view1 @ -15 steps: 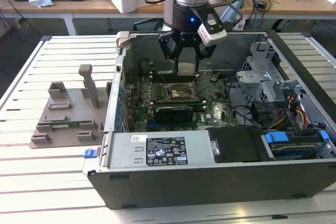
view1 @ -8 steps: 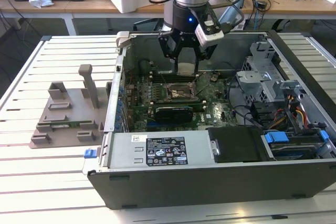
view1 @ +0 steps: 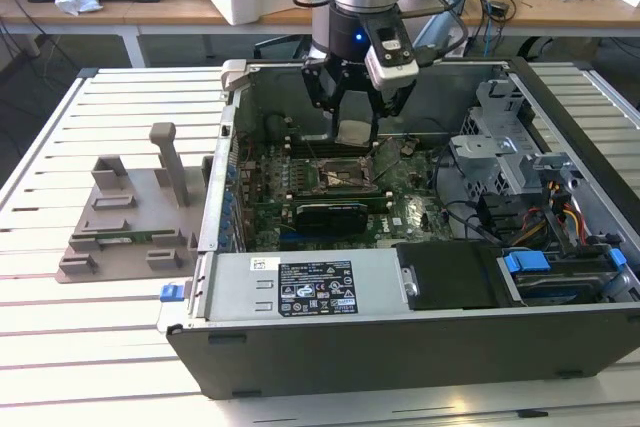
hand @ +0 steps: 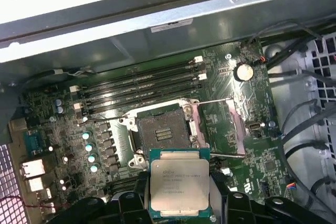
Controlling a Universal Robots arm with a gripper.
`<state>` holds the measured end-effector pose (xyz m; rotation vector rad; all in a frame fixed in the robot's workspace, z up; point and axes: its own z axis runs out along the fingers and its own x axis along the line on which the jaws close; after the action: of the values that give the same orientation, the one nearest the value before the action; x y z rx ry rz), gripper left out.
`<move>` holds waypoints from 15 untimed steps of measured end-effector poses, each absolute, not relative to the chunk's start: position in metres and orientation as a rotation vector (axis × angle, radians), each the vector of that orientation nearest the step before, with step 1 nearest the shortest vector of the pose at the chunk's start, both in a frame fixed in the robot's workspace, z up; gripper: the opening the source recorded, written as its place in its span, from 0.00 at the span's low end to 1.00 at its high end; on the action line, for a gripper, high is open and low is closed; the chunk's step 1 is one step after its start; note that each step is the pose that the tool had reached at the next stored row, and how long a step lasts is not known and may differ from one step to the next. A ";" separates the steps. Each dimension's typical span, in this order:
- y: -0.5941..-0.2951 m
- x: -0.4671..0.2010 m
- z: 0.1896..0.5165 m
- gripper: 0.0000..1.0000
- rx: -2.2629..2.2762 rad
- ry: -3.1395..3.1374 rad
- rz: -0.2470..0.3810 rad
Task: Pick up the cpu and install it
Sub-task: 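Place the cpu into insertion slot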
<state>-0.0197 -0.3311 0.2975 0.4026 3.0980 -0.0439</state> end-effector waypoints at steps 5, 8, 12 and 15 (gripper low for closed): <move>-0.331 -0.020 0.297 0.54 0.461 3.090 -0.050; -0.331 -0.020 0.297 0.54 0.505 3.082 -0.058; -0.331 -0.020 0.297 0.54 0.606 3.065 -0.064; -0.331 -0.020 0.297 0.54 0.642 3.058 -0.065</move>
<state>-0.0198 -0.3310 0.2973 0.6418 3.0578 -0.0652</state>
